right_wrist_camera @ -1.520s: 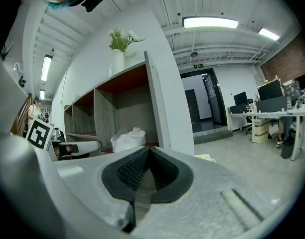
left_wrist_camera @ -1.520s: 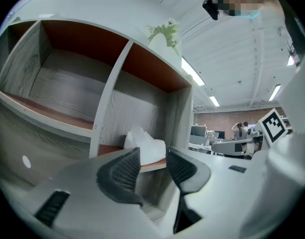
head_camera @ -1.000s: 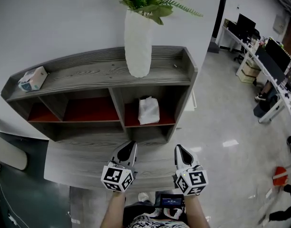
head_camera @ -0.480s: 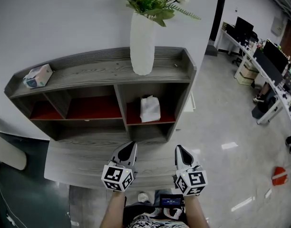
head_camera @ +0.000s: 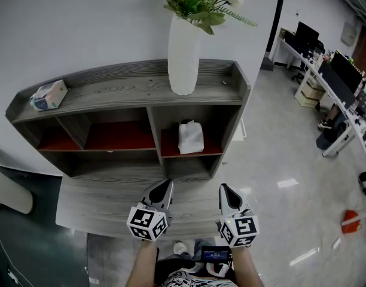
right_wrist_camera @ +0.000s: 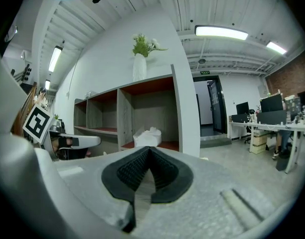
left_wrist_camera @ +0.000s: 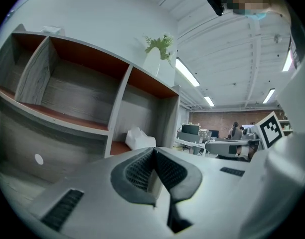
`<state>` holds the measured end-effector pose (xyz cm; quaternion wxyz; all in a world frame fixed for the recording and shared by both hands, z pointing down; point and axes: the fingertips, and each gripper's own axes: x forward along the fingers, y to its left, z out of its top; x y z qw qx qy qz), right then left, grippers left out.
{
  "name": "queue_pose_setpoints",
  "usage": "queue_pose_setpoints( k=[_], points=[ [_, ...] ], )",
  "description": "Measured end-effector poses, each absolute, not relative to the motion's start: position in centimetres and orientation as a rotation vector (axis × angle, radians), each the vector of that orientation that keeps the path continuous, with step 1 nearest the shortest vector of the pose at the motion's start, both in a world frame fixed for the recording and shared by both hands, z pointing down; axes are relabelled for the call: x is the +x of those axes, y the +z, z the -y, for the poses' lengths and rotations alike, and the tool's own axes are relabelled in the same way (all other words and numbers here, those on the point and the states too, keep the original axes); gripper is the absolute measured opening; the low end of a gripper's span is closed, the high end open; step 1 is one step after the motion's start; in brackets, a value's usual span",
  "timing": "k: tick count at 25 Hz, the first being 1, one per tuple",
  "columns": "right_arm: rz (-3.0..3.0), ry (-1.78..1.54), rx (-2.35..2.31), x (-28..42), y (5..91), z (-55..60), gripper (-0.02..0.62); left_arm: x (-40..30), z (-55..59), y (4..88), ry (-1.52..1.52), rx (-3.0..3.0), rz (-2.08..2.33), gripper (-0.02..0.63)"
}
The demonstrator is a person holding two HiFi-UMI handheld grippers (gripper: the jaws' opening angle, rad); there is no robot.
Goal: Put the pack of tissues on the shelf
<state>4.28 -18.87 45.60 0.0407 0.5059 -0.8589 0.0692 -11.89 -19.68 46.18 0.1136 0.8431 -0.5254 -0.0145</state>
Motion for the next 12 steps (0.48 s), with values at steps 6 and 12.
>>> queue_pose_setpoints(
  k=[6,12],
  points=[
    [2.626,0.214,1.541,4.09,46.0,18.72,0.005,-11.47,19.58,46.89,-0.003,2.479,1.526,0.006],
    [2.624,0.219,1.55,4.57,46.05,18.6,0.005,-11.49,19.58,46.96,0.024,2.478,1.545,0.006]
  ],
)
